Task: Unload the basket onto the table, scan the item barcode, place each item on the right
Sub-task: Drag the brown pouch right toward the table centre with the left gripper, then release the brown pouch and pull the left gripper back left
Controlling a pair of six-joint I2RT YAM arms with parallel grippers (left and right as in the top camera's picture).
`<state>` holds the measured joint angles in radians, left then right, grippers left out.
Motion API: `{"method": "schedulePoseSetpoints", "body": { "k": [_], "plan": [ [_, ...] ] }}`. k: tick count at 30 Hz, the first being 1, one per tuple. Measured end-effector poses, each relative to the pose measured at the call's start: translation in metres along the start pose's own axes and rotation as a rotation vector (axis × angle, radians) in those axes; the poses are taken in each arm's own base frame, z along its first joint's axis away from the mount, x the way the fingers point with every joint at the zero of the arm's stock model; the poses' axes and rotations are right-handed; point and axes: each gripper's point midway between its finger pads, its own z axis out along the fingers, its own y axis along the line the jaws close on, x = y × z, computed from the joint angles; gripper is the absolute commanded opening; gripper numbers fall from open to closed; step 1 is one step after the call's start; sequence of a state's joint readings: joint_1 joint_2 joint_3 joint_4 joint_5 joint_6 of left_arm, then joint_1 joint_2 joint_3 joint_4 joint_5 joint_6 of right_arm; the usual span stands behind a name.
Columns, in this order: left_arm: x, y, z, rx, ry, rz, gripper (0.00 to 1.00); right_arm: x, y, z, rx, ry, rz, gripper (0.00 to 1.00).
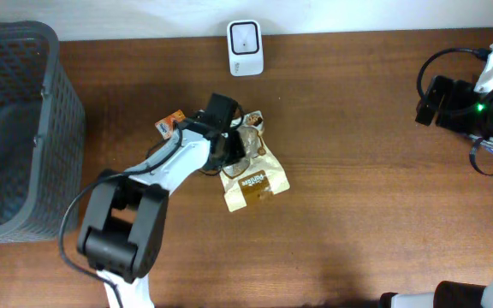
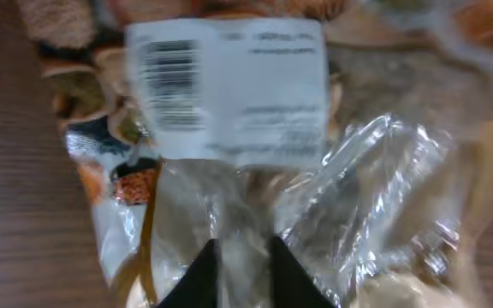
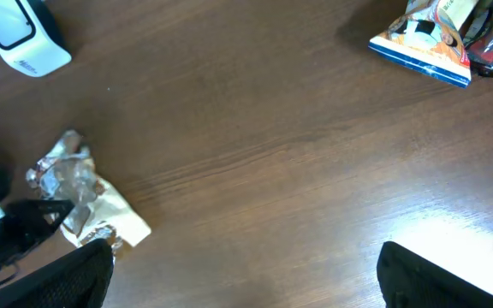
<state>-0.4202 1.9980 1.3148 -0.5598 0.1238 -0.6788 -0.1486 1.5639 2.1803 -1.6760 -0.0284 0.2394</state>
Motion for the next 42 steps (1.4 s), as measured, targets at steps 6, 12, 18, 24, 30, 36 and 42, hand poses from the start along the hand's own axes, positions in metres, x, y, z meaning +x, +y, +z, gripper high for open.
{"method": "schedulePoseSetpoints", "body": {
  "k": [6, 12, 18, 24, 30, 36, 42],
  "plan": [
    [-0.007, -0.019, 0.001, 0.088, -0.021, -0.006, 0.08, 0.000, 0.000, 0.000, 0.000, 0.000, 0.000, 0.98],
    [-0.002, -0.063, 0.002, 0.205, -0.054, 0.067, 0.13, 0.000, 0.000, 0.000, 0.000, 0.000, 0.000, 0.98],
    [0.010, -0.113, 0.005, 0.327, -0.099, 0.199, 0.23, 0.000, 0.000, 0.000, 0.000, 0.000, 0.000, 0.98],
    [0.017, -0.120, 0.001, 0.341, -0.076, 0.298, 0.28, 0.000, 0.000, 0.000, 0.000, 0.000, 0.000, 0.99],
    [-0.021, -0.077, -0.046, 0.204, 0.016, 0.288, 0.80, 0.000, 0.000, 0.000, -0.001, -0.001, 0.000, 0.98],
    [-0.088, 0.005, -0.136, 0.053, -0.047, 0.106, 0.99, 0.000, 0.000, 0.000, 0.000, 0.000, 0.000, 0.98],
    [-0.123, 0.080, -0.177, -0.029, -0.137, -0.054, 0.99, 0.000, 0.000, 0.000, 0.000, 0.000, 0.000, 0.98]
  ]
}}
